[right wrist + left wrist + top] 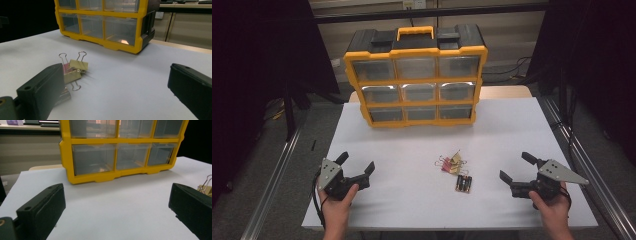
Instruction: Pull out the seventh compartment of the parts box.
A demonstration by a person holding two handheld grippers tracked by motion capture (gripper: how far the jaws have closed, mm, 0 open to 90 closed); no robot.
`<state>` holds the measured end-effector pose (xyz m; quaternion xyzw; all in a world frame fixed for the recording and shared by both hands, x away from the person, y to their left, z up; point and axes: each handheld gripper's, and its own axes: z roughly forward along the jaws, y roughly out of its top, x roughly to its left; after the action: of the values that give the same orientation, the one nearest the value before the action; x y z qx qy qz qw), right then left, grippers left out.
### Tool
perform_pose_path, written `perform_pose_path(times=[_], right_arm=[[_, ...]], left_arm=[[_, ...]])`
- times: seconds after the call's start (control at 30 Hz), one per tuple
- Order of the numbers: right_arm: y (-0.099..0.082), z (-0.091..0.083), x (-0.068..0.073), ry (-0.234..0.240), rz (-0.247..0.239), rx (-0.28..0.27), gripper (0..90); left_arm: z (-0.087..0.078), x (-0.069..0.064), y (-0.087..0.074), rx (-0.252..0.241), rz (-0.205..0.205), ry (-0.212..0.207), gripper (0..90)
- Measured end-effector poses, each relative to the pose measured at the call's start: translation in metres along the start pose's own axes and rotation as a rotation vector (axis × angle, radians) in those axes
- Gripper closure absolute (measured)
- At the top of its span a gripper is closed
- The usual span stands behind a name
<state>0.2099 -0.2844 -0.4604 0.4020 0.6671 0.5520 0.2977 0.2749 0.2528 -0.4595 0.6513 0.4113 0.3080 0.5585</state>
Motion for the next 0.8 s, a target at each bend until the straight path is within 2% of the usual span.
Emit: perform_pose_path(times=[0.07, 0.1, 0.13, 0.3, 0.37, 0.43, 0.53, 0.57, 0.6, 0.63, 0.7, 0.73, 0.8], right_arm=[[0.0, 0.0, 0.0, 0.002, -0.005, -0.004, 0.4], [0.0, 0.0, 0.0, 0.002, -0.005, -0.004, 0.4], [0.0, 0.0, 0.0, 0.001, -0.007, -0.007, 0.4], [0.0, -0.002, 0.0, -0.002, -0.009, -0.004, 0.4], [0.0, -0.003, -0.001, -0.002, -0.004, -0.005, 0.3], [0.0, -0.003, -0.001, -0.005, -0.003, -0.006, 0.1], [0.0, -0.004, -0.002, -0.013, -0.006, -0.014, 0.1], [0.0, -0.004, -0.002, -0.013, -0.006, -0.014, 0.1], [0.0, -0.004, -0.002, -0.015, -0.009, -0.014, 0.1], [0.0, -0.004, -0.002, -0.018, -0.013, -0.011, 0.1], [0.0, -0.004, -0.002, -0.017, -0.011, -0.011, 0.1], [0.0, -0.004, -0.002, -0.017, -0.012, -0.011, 0.1], [0.0, -0.004, -0.002, -0.018, -0.013, -0.011, 0.1]], left_arm=[[0.004, -0.001, 0.001, 0.007, 0.004, -0.008, 0.9], [0.007, -0.002, 0.002, -0.004, -0.007, -0.012, 0.9], [0.01, -0.003, 0.003, -0.002, -0.006, -0.001, 0.9], [0.024, -0.006, 0.008, -0.003, 0.006, -0.006, 0.9], [0.031, -0.007, 0.01, -0.009, -0.001, -0.006, 0.9], [0.036, -0.008, 0.012, -0.009, 0.006, 0.0, 0.8], [0.044, -0.009, 0.013, -0.015, -0.004, 0.003, 0.9], [0.046, -0.01, 0.014, -0.008, -0.01, 0.018, 0.9], [0.049, -0.009, 0.015, -0.013, 0.001, 0.008, 0.9], [0.051, -0.01, 0.015, -0.012, 0.0, 0.022, 0.9], [0.055, -0.01, 0.016, -0.019, 0.0, 0.027, 0.9], [0.058, -0.01, 0.016, -0.024, -0.014, 0.02, 0.7], [0.065, -0.01, 0.017, -0.018, -0.008, 0.035, 0.7]])
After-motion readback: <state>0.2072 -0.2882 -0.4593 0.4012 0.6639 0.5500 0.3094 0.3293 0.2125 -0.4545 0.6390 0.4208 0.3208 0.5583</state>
